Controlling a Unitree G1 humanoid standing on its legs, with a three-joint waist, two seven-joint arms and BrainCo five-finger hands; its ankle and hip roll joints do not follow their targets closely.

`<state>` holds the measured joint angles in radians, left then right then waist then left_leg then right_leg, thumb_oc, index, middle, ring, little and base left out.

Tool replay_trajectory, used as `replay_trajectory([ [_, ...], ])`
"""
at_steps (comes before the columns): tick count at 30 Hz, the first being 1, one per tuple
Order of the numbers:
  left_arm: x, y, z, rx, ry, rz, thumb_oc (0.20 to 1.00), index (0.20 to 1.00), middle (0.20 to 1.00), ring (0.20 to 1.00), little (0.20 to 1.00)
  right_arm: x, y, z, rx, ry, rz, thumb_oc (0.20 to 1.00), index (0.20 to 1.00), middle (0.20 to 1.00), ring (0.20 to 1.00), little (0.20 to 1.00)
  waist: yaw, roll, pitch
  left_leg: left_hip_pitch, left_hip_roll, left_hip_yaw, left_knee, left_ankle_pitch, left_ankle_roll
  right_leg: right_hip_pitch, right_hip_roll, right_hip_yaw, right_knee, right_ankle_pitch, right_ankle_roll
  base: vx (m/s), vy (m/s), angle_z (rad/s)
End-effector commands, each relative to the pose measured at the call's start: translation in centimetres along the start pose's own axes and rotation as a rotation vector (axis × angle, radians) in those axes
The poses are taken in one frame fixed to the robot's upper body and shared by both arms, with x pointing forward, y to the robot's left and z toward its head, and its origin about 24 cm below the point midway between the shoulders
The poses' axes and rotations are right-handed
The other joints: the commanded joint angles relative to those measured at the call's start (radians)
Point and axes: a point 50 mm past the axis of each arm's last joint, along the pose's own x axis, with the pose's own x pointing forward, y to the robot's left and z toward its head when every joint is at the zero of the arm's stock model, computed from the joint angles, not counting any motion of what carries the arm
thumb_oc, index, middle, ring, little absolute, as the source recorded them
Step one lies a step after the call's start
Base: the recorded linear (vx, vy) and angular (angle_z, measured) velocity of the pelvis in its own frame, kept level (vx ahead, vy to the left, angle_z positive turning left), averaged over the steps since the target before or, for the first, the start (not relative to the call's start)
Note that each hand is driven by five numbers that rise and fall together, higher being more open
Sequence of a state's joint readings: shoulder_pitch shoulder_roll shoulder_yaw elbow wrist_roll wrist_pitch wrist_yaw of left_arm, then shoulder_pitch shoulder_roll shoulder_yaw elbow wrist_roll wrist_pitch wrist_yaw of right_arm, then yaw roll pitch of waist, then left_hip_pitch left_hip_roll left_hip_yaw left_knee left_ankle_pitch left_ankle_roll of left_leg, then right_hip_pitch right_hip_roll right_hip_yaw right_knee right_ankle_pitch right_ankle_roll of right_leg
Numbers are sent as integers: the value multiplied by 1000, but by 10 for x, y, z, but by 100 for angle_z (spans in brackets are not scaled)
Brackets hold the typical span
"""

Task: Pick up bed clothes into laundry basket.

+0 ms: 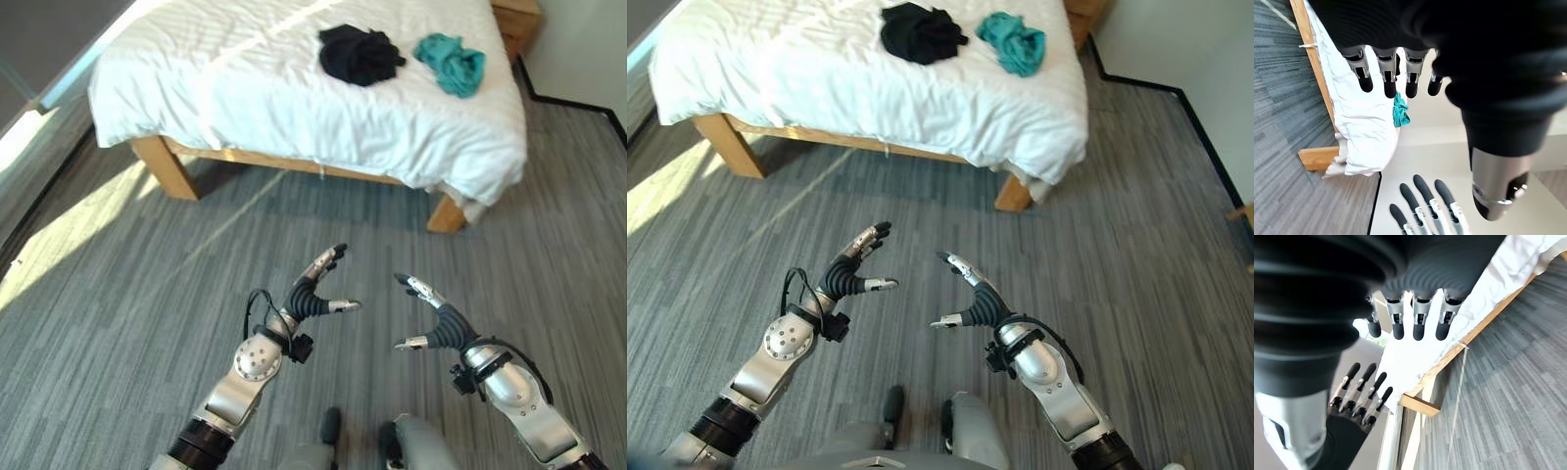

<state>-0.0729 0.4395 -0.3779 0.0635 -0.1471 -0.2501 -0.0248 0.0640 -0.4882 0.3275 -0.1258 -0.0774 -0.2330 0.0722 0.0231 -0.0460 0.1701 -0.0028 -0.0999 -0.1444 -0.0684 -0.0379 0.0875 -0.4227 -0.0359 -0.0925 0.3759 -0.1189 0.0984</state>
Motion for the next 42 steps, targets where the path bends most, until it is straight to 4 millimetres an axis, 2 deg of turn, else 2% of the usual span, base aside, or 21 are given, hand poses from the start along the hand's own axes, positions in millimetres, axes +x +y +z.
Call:
replay_trajectory([
  [1,-2,1,15,-10,-89,-7,1000,1000,1000,1000,1000,1,-16,1,-10,-31,-73,1000,1000,1000,1000,1000,-42,8,-25,113,58,-29,-19,-31,-79,90,13,-50,-395,308,37,914,-174,115],
  [2,0,2,16,-7,-98,-1,1000,1000,1000,1000,1000,-4,-16,-3,-23,-4,-77,1000,1000,1000,1000,1000,-72,18,-31,180,84,-77,-19,-83,-85,24,-16,-42,-427,363,59,842,-196,111],
  [6,0,-5,15,-9,-100,-26,1000,1000,1000,1000,1000,-16,-14,-9,-27,35,-50,1000,1000,1000,1000,1000,-106,25,-60,250,110,-112,36,-62,-95,72,-10,-21,-415,392,32,495,-124,108],
  [8,-2,-10,14,-29,-98,-27,1000,1000,1000,1000,1000,-21,-12,-13,7,54,-32,1000,1000,1000,1000,1000,-109,30,-61,189,97,-42,295,27,-157,150,8,-12,-413,380,6,521,-203,78],
  [9,1,-12,15,-28,-104,-41,1000,1000,1000,1000,1000,-19,-12,-13,7,53,-29,1000,1000,1000,1000,1000,-87,17,-41,99,94,-24,506,108,-189,198,13,-7,-407,360,-19,491,-282,25],
  [10,3,-12,18,-17,-113,-47,1000,1000,1000,1000,1000,-16,-13,-10,4,37,-27,1000,1000,1000,1000,1000,-65,1,-27,7,75,-23,677,145,-174,240,19,4,-417,335,-39,444,-314,-15],
  [12,4,-14,23,-4,-137,-68,1000,1000,1000,1000,1000,-11,-19,-5,-33,11,-24,1000,1000,1000,1000,1000,-17,-30,-3,-177,33,21,853,98,-129,311,11,39,-433,301,-58,433,-220,-60],
  [14,6,-15,28,3,-161,-63,1000,1000,1000,1000,1000,-6,-22,-2,-67,-10,-23,1000,1000,1000,1000,1000,27,-39,-5,-332,13,69,703,73,-98,386,17,94,-448,260,-56,651,-3,-84],
  [16,8,-14,32,15,-178,-52,1000,1000,1000,1000,1000,-4,-25,-3,-109,-6,-31,1000,1000,1000,1000,1000,63,-15,-21,-343,25,96,452,83,-88,430,47,129,-460,227,-47,546,107,-95],
  [17,8,-15,32,13,-178,-52,1000,1000,1000,1000,1000,-4,-25,-4,-113,-4,-31,1000,1000,1000,1000,1000,70,-20,-21,-321,22,104,421,87,-86,434,40,138,-458,222,-46,560,135,-105],
  [18,7,-10,36,28,-198,-19,1000,1000,1000,1000,1000,-3,-29,-6,-165,10,-46,1000,1000,1000,1000,1000,105,0,-34,-332,40,125,228,166,-95,496,65,165,-463,183,-48,536,100,-84],
  [19,7,-8,37,26,-207,1,1000,1000,1000,1000,1000,-4,-32,-6,-198,13,-64,1000,1000,1000,1000,1000,119,3,-39,-321,47,160,161,211,-104,526,71,174,-463,164,-53,504,104,-71],
  [23,1,0,38,45,-205,63,1000,1000,1000,1000,1000,-12,-47,1,-342,2,-138,1000,1000,1000,1000,1000,129,-6,-71,-246,47,210,58,217,-68,577,81,192,-430,130,-49,355,82,-73],
  [24,-1,1,39,39,-210,70,1000,1000,1000,1000,1000,-15,-54,4,-410,-5,-177,1000,1000,1000,1000,1000,126,-17,-74,-221,42,215,34,224,-64,563,80,182,-369,158,-26,312,72,-70],
  [25,-3,5,37,46,-198,85,1000,1000,1000,1000,1000,-13,-70,7,-540,-1,-264,1000,1000,1000,1000,1000,113,-16,-73,-169,52,219,7,211,-55,507,90,168,-203,209,51,228,35,-60],
  [26,-3,5,38,45,-199,85,1000,1000,1000,1000,1000,-13,-70,7,-542,0,-265,1000,1000,1000,1000,1000,113,-16,-77,-167,51,218,1,205,-55,504,89,169,-199,204,52,269,30,-73],
  [28,-4,7,40,56,-207,87,1000,1000,1000,1000,1000,-16,-93,17,-674,-6,-389,1000,1000,1000,1000,1000,77,11,-73,-109,83,189,-19,181,-65,382,73,134,-77,240,99,243,1,-39],
  [32,-1,7,42,64,-216,58,1000,1000,1000,1000,1000,-24,-147,36,-813,2,-660,1000,1000,1000,1000,1000,25,32,-72,-69,121,153,-19,122,-99,314,-72,47,-257,192,53,226,-103,22],
  [34,-5,10,37,83,-192,51,1000,1000,1000,1000,1000,-44,-167,42,-919,49,-735,1000,1000,1000,1000,1000,7,11,-87,-47,112,141,-19,94,-103,299,-110,69,-314,285,76,241,-185,45],
  [38,-9,13,31,80,-159,48,1000,1000,1000,1000,1000,-80,-194,34,-952,212,-807,1000,1000,1000,1000,1000,-3,-20,-108,-34,117,147,-19,75,-115,330,-121,38,-376,304,76,160,-109,87],
  [42,-9,12,19,123,-102,27,1000,1000,1000,1000,1000,-91,-205,-3,-899,407,-759,1000,1000,1000,1000,1000,6,-31,-133,-32,117,140,-19,77,-126,375,-125,2,-441,320,80,137,-46,37],
])
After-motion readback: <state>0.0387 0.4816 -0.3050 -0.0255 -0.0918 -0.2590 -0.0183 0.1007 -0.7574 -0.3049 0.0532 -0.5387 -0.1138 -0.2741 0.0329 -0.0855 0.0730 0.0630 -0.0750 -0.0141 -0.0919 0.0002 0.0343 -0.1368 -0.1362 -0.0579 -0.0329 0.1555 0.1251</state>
